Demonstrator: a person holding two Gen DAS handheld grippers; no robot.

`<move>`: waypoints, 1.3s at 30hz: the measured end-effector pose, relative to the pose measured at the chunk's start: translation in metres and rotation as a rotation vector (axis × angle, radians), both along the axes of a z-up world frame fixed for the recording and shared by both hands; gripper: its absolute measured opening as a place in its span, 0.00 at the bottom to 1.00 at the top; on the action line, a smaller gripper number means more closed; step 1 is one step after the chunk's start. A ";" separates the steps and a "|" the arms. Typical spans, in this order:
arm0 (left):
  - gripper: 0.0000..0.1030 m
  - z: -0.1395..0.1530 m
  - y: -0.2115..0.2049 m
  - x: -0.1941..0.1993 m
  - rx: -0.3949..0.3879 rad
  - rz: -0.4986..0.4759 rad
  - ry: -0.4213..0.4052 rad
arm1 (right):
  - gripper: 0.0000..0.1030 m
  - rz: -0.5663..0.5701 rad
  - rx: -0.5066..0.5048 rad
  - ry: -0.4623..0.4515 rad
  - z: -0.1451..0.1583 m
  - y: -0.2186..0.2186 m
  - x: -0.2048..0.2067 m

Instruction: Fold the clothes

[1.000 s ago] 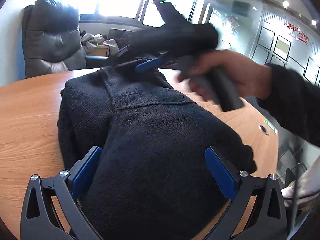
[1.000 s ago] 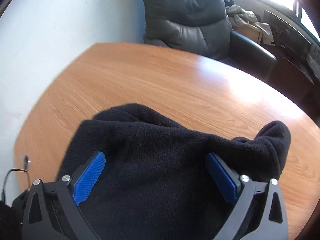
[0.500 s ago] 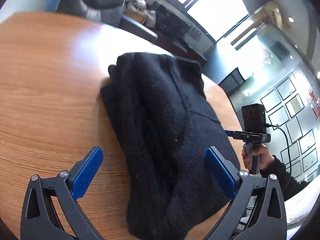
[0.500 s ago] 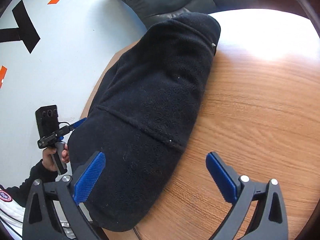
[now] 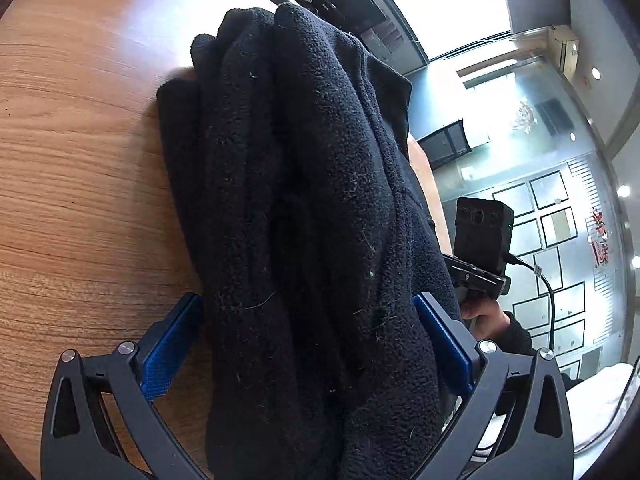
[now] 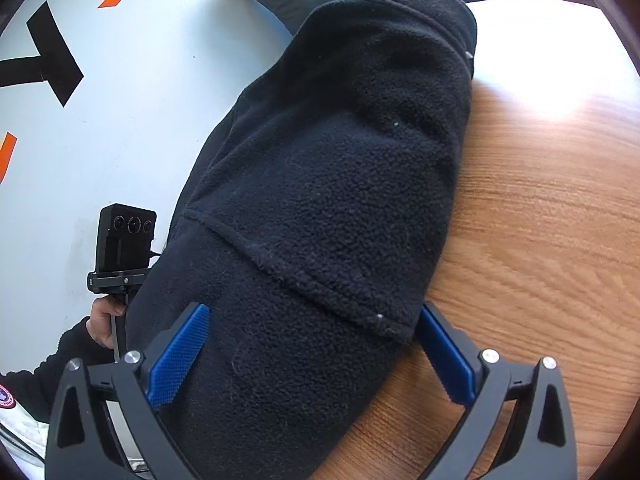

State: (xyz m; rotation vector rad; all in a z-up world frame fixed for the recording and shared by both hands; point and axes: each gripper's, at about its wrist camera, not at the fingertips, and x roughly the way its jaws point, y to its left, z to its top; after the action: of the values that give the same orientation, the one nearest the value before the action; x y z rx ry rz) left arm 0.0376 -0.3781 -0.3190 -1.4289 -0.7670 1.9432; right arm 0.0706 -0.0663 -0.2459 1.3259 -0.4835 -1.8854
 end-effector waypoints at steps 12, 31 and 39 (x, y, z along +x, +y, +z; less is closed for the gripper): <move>0.76 0.012 0.028 -0.001 -0.041 -0.018 0.055 | 0.78 0.019 0.103 0.017 0.020 -0.021 0.013; 0.62 0.145 -0.045 0.029 -0.174 0.167 0.365 | 0.59 0.097 0.026 0.389 0.121 -0.109 0.054; 0.63 0.186 -0.156 -0.048 -0.293 0.262 0.469 | 0.59 0.133 -0.036 0.491 0.168 -0.218 -0.030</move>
State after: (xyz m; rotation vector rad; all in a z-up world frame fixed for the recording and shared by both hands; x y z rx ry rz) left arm -0.0101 -0.5341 -0.1328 -0.9894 -0.4805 2.5503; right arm 0.0406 -0.2842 -0.0777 0.8049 -0.1697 -1.9890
